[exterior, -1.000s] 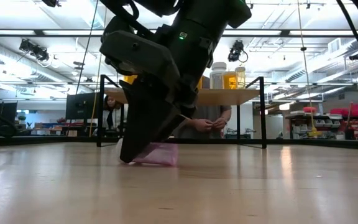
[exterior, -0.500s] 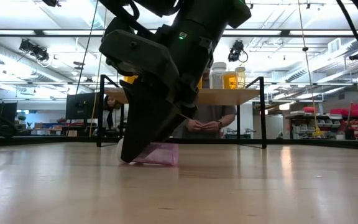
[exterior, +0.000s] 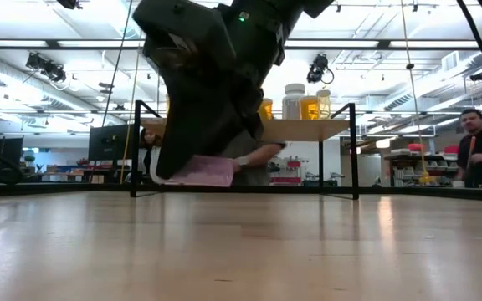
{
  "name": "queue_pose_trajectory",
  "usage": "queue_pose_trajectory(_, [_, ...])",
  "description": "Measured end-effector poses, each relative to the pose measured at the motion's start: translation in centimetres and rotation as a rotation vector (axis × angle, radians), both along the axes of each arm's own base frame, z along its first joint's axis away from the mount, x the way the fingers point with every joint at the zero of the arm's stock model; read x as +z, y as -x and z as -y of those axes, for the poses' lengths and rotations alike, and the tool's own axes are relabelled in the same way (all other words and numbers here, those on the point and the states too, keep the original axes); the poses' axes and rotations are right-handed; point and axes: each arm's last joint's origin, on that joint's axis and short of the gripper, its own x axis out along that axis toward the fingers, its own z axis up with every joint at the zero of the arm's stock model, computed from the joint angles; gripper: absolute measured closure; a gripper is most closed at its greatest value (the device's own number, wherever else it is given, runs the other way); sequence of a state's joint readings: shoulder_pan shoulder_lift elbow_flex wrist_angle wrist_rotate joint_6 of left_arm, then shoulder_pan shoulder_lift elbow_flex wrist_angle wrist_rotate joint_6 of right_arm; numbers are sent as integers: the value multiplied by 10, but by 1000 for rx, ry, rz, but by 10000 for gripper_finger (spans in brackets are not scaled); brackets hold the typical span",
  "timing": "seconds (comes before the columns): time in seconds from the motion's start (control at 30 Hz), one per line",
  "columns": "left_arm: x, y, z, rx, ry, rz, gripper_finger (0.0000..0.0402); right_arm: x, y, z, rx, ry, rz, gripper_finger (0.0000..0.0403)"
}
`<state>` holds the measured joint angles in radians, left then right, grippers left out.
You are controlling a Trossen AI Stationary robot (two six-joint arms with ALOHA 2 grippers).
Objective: Pick and place medicine bottles onto shelf by color
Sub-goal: Put the pink pill bottle on the shelf
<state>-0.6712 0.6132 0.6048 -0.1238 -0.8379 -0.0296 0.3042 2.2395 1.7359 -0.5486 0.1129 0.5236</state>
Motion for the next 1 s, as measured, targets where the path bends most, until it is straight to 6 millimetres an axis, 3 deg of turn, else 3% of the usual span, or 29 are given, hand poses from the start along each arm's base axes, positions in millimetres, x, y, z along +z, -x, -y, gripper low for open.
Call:
queue_pose_trajectory(0.4, [0, 0, 0, 0, 1, 0, 118, 53, 5, 10, -118, 249, 210, 275])
queue_pose_trajectory(0.6, [0, 0, 0, -1, 2, 1, 118, 62, 2, 7, -167, 370, 312, 275])
queue_pose_trajectory(0.7, [0, 0, 0, 0, 3, 1, 118, 57, 2, 5, -197, 391, 367, 275])
queue_pose_trajectory(1.0, [0, 0, 0, 0, 3, 1, 118, 14, 10, 1, -220, 346, 503, 275])
